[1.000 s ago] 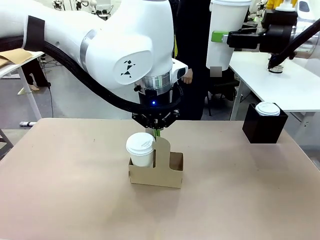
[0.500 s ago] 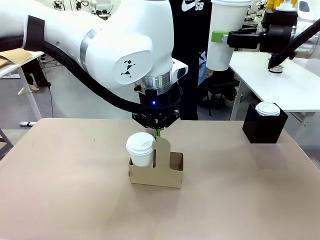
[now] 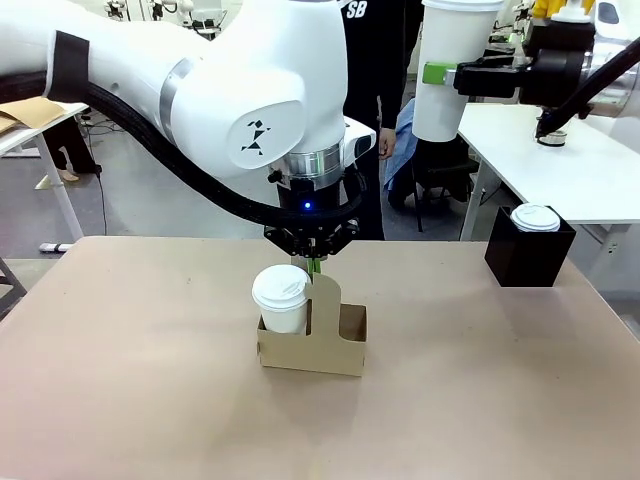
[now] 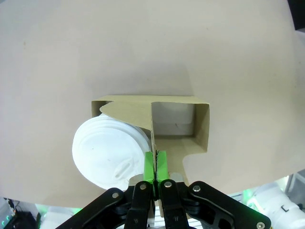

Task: Pour a drink into a cup and package it in a carrier.
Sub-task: Insert the held 600 ml Paper Cup into the Cup Carrier.

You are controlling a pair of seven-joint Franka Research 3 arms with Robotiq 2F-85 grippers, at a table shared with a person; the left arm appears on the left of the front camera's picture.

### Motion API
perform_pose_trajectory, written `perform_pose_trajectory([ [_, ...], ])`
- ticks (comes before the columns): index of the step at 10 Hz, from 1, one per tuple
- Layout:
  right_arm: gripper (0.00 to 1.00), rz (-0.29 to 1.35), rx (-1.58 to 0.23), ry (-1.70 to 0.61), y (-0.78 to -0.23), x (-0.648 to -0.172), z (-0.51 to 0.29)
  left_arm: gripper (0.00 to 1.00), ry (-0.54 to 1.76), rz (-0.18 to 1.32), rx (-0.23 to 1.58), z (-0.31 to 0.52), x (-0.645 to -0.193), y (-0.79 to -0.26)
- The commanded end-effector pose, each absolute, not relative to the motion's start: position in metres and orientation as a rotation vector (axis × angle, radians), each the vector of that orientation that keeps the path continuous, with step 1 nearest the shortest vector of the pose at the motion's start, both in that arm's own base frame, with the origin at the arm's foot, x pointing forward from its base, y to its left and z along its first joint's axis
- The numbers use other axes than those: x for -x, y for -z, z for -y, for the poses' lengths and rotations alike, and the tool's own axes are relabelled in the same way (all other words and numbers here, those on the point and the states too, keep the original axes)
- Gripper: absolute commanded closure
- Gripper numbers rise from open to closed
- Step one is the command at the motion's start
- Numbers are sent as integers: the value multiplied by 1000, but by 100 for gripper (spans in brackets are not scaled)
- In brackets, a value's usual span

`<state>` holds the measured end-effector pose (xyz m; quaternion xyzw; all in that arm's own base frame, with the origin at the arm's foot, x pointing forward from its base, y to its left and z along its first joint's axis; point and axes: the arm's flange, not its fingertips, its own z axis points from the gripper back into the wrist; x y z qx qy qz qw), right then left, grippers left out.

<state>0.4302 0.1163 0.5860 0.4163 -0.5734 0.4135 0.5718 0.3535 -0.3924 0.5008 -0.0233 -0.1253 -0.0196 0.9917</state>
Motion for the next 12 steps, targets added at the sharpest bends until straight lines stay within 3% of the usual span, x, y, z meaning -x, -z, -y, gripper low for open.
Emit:
perform_pose_trajectory([
  [1,20,1353,-982,-974,-589,-430,-117,98,36,264,47,390,-352,-499],
  [4,20,1353,-982,-974,-589,-430,-117,98,36,264,47,390,-352,-499],
  [5,20,1353,-982,-974,-589,-430,-117,40,39,251,47,392,-353,-501],
  [6,20,1353,-982,-974,-589,-430,-117,40,67,259,79,388,-352,-504],
  [7,20,1353,-982,-974,-589,-430,-117,0,86,252,102,384,-350,-506],
  [8,20,1353,-982,-974,-589,-430,-117,36,106,251,118,378,-351,-514],
  [9,20,1353,-982,-974,-589,-430,-117,0,124,259,144,372,-349,-525],
  [12,20,1345,-976,-970,-586,-430,-116,0,256,276,233,328,-354,-583],
])
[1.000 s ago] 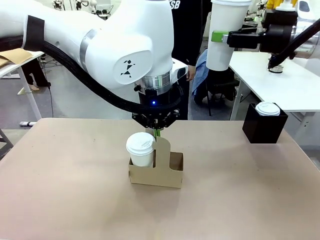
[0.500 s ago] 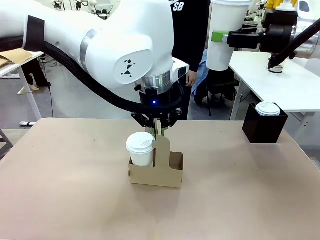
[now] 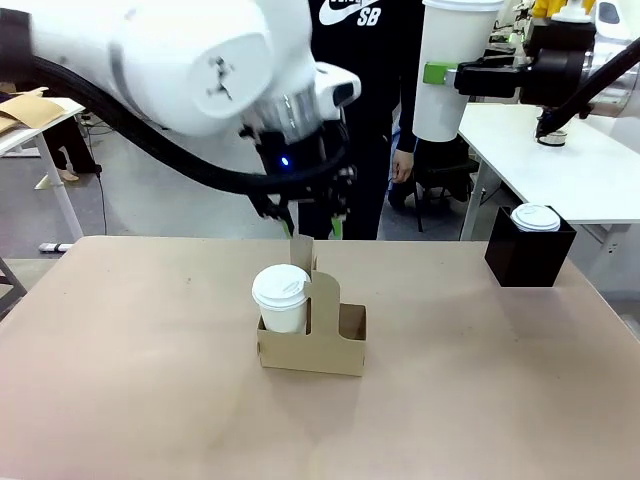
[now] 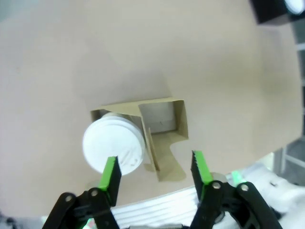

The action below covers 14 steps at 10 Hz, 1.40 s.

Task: Pour a drink into a cup and package it in a carrier.
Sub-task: Insert the held 600 ml Paper Cup into the Cup Carrier.

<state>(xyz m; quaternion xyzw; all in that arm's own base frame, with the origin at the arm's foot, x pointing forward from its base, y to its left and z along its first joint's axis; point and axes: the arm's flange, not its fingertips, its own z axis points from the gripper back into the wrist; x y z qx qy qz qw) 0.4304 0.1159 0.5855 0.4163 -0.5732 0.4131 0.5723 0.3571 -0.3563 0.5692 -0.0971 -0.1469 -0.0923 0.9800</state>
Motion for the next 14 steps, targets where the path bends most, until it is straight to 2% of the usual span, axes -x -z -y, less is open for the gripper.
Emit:
perform_pose_trajectory([
  [1,20,1321,-1000,-1016,-575,-433,-118,0,336,281,269,306,-359,-597],
  [5,20,1218,-1153,-1148,-518,-418,-143,0,570,390,264,202,-362,-613],
  [7,20,1173,-1167,-1200,-480,-405,-158,0,693,462,237,151,-355,-597],
  [9,20,1173,-1188,-1221,-451,-403,-170,0,723,582,304,110,-358,-573],
  [10,20,1124,-1179,-1217,-458,-404,-167,0,674,445,228,145,-362,-602],
  [14,20,1133,-1181,-1198,-446,-400,-169,0,689,472,235,138,-359,-593],
])
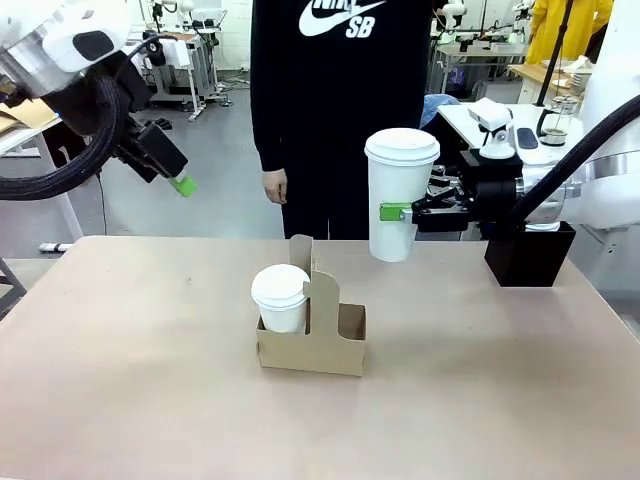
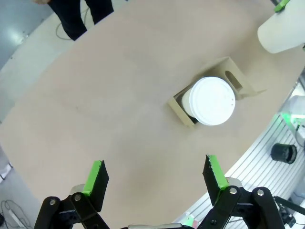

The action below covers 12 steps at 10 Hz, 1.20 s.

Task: Pour a drink into a cup and package it in a carrier.
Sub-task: Insert the held 600 ml Paper Cup into the Cup Carrier.

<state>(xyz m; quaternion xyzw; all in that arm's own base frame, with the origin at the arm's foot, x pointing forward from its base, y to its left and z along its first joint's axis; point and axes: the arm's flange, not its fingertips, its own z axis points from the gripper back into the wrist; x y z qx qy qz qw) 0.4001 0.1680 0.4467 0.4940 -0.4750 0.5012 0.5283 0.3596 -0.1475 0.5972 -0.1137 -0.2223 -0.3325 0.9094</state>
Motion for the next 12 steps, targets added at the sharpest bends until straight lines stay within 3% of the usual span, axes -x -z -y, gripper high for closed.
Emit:
perform_pose_trajectory([
  [1,20,1119,-1202,-1200,-433,-404,-177,0,722,439,254,124,-370,-582],
  [5,20,1143,-1331,-1259,-392,-405,-203,0,761,420,324,76,-378,-544],
  [12,20,1091,-1448,-1273,-336,-415,-243,0,728,416,276,92,-381,-557],
])
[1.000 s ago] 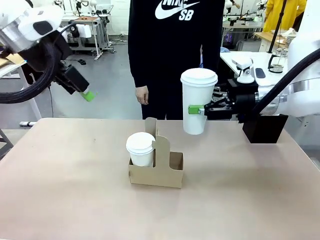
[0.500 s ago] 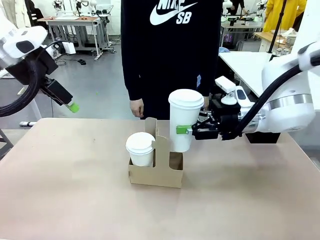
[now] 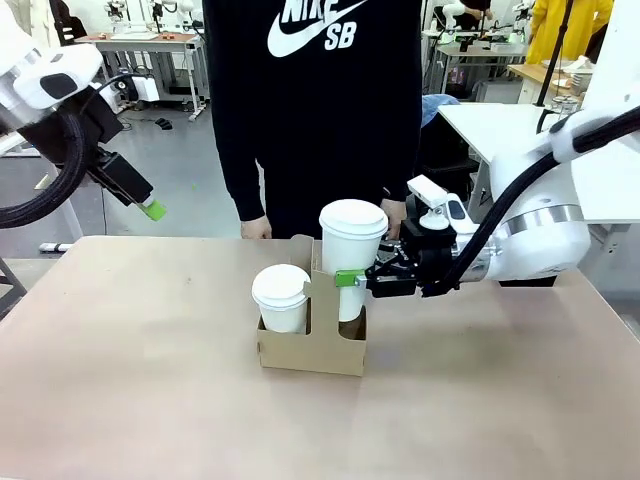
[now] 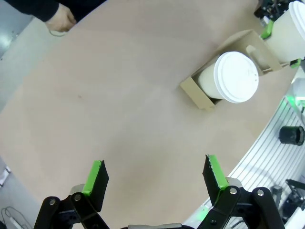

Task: Pour a drink into a cup and package it in a carrier.
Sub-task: Insert the held 600 ml Paper Cup into the Cup Carrier.

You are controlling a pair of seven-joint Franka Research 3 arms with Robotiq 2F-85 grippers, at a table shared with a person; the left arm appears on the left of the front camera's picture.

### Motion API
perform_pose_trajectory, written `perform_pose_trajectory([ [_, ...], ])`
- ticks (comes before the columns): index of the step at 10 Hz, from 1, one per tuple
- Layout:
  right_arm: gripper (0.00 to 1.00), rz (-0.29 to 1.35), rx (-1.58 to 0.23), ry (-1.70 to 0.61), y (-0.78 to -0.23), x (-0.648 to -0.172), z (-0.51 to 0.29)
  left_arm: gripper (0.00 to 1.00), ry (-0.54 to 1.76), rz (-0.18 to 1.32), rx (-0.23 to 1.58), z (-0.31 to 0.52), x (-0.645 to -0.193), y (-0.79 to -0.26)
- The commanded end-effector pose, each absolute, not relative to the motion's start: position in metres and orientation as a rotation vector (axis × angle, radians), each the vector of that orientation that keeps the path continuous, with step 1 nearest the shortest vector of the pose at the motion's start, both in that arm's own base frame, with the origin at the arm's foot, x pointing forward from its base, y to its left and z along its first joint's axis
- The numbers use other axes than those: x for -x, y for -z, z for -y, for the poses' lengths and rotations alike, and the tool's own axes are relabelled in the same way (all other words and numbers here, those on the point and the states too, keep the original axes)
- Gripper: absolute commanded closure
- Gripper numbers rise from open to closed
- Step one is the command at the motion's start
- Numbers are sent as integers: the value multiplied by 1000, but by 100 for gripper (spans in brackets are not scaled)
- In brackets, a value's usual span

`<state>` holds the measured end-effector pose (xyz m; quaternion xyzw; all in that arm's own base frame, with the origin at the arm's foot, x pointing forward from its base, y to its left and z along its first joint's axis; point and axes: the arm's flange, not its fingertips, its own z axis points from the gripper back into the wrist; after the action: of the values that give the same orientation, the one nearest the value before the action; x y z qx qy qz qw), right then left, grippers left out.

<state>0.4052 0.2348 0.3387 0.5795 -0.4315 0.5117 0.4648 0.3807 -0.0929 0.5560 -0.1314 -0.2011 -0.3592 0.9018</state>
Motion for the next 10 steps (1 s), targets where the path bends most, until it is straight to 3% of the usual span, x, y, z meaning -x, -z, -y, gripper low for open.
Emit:
perform_pose_trajectory([
  [1,20,1073,-1469,-1270,-327,-419,-242,0,728,416,276,92,-381,-557],
  [10,20,960,-1546,-1299,-289,-438,-223,0,728,416,276,92,-381,-557],
])
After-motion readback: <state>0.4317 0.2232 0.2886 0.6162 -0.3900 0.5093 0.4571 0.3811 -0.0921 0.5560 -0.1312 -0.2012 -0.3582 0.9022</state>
